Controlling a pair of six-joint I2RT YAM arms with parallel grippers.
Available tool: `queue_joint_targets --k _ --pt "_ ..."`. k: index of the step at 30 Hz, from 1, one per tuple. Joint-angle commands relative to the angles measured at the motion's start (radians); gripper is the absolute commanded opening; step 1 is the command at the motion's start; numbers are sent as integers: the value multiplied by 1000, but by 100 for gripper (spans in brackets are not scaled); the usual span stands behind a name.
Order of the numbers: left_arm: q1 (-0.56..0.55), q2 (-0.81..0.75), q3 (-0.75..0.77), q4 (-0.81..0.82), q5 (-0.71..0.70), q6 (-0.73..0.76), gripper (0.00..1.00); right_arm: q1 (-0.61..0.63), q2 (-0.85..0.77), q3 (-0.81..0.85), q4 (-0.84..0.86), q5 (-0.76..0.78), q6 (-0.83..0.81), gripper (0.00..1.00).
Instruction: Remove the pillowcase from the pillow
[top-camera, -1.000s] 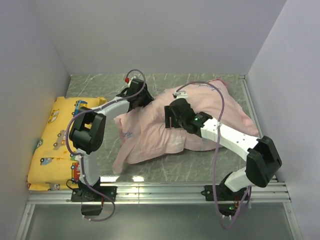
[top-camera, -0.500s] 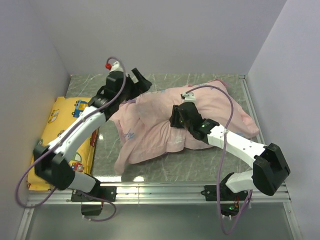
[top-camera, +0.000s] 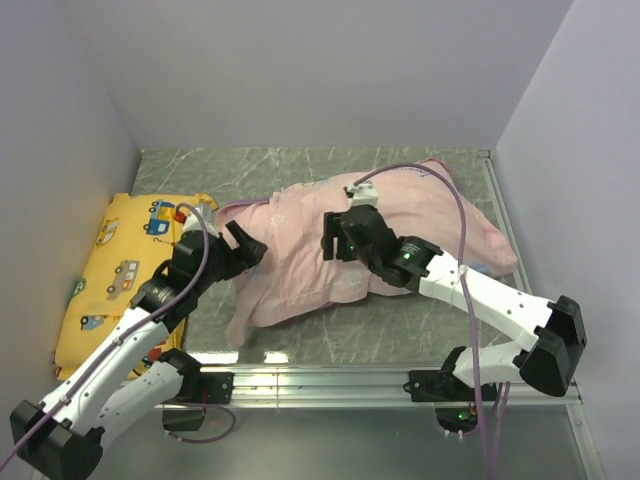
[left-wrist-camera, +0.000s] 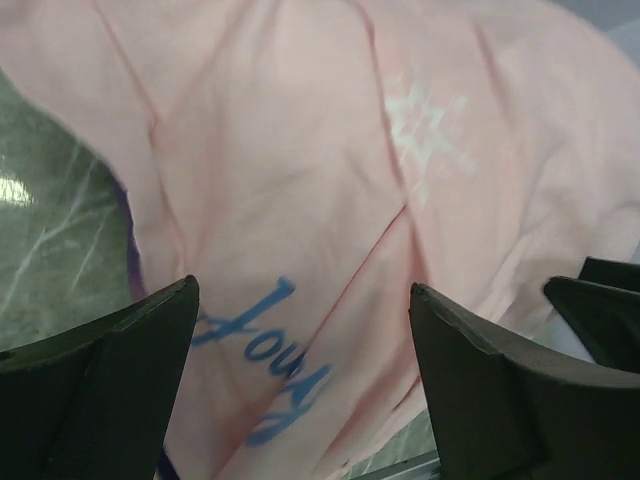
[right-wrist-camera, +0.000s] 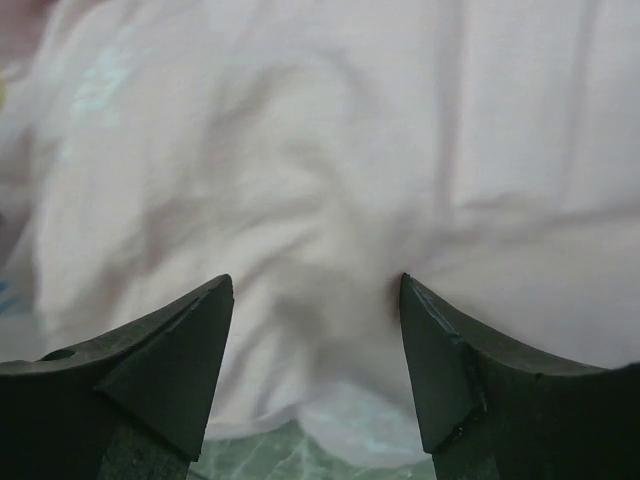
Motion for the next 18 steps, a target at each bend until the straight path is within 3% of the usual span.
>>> queue_joint_targets --k 1,7,10,11,13,14,16,17,18 --pt "-9 -81 -90 47 83 -14 92 101 43 114 -90 113 3 75" --pt "-10 -103 -191 119 122 -28 84 259 245 290 -184 210 20 76" --pt "-10 -94 -219 147 134 -37 73 313 324 362 -221 264 25 78" --pt "-10 -91 -222 150 134 -37 61 319 339 376 -225 267 25 78" --pt "-10 -81 -229 153 134 -36 49 327 374 401 -245 276 28 78" --pt "-10 -80 -231 151 134 -36 34 328 384 407 -254 294 35 78" --pt "-10 -80 -228 137 107 -36 23 327 391 401 -280 323 54 77" --pt "-10 -80 -222 128 94 -36 11 327 378 380 -287 357 60 75" --pt "-10 -80 -219 121 84 -33 8 322 365 366 -293 380 68 73"
